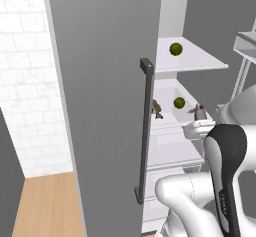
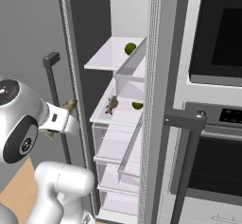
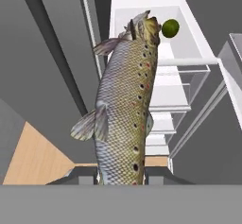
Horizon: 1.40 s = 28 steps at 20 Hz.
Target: Place one lime and one fish in each tupperware on the nearby counter, to pack two identical lunches.
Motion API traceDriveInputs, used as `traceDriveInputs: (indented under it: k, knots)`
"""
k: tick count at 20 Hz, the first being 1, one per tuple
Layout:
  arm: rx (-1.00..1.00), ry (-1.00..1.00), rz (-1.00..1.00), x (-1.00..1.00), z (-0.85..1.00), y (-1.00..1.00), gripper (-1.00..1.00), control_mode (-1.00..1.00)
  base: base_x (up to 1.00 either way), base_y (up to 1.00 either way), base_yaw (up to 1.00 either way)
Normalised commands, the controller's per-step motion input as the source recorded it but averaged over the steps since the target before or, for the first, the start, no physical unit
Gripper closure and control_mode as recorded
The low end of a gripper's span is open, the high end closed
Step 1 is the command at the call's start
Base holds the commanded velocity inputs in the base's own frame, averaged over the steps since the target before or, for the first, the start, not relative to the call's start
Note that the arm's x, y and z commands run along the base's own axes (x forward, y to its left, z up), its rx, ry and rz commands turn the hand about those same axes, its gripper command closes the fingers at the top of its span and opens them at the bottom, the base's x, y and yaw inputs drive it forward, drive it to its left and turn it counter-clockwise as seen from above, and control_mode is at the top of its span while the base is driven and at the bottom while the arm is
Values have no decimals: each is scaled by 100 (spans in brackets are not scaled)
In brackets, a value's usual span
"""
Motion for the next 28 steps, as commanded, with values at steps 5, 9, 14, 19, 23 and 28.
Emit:
traceDriveInputs:
  k: [5,9,14,19,23,28]
  knots:
    - [0,0,0,-9,0,0,100,100,-45,12,0]
    - [0,0,0,0,0,0,100,100,-100,46,-5]
    - [0,0,0,0,0,0,100,100,-100,37,-23]
    - [0,0,0,0,0,0,100,100,-98,7,-57]
    - [0,0,0,0,0,0,100,100,-47,-3,-82]
    - [0,0,0,0,0,0,100,100,6,-43,-74]
